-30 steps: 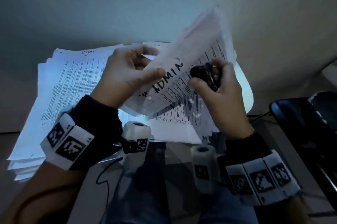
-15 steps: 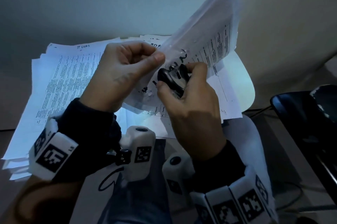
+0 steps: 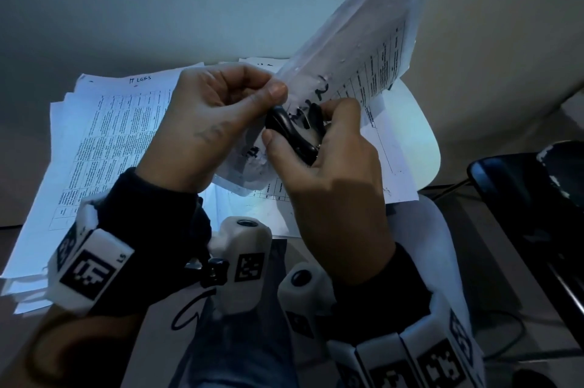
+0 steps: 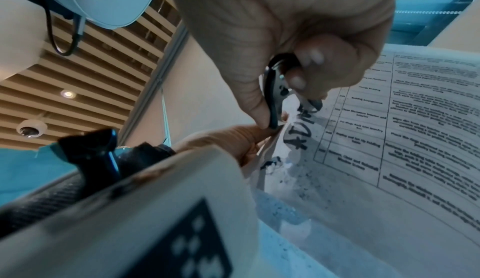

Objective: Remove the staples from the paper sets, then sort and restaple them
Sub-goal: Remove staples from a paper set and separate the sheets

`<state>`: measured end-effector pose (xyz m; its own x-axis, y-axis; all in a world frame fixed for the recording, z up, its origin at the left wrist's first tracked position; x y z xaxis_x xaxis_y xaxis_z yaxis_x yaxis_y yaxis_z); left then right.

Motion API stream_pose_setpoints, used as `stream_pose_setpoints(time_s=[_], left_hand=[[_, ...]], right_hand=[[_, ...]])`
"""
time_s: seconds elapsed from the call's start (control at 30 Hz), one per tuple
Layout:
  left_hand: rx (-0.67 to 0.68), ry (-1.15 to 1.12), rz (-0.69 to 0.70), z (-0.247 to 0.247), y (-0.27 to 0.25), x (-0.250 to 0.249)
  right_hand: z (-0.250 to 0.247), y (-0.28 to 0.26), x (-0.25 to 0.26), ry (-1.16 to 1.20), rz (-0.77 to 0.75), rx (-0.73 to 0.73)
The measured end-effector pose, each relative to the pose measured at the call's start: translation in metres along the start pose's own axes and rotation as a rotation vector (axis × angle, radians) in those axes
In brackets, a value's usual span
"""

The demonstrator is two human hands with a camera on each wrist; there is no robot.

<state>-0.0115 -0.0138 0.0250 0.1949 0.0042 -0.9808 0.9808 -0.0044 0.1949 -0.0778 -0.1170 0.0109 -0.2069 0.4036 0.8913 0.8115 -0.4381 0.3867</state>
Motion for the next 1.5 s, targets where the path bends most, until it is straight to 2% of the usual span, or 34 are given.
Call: stream_pose_setpoints(time_s=[0.1, 0.2, 0.37, 0.6, 0.77, 1.1, 1.33, 1.5], left_hand=[[-0.001, -0.031, -0.004, -0.001, 0.0, -0.001], [-0.019, -0.012, -0.007, -0.004, 0.001, -0.001], [-0.016, 0.032, -0.004, -0.002, 0.0, -0.002], [0.011, -0.034, -0.039, 0.001, -0.003, -0.004], [0.023, -0.025, -0.027, 0.002, -0.003, -0.003], [0.07, -0.017, -0.045, 0.004, -0.003, -0.002], [0.089, -0.04, -0.068, 0.002, -0.005, 0.002], [0.11, -0.067, -0.076, 0.002, -0.004, 0.004]], right_hand=[[-0.001, -0.003, 0.0, -0.034, -0.035, -0.048], [-0.004, -0.004, -0.003, -0.037, 0.002, -0.075], [-0.003, -0.003, 0.005, -0.004, -0.027, -0.05], [0.002, -0.002, 0.005, 0.045, -0.021, -0.033], [-0.001, -0.005, 0.007, 0.047, -0.045, -0.058], [-0.004, -0.002, 0.008, 0.027, -0.061, -0.015], [-0.006, 0.0, 0.0, 0.134, 0.111, 0.062], [-0.007, 0.001, -0.001, 0.175, 0.139, 0.06]])
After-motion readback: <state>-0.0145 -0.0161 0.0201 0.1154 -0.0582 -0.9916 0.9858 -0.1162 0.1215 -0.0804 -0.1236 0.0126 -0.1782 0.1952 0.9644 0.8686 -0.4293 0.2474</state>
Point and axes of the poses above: each hand's wrist, its own y-axis towards the middle knuckle, its own z-axis out of the palm, x = y × z, the point moved 4 cm from there along y, towards the middle knuckle, and after that the axes turned 13 degrees about -x, right-handed, at the moved point
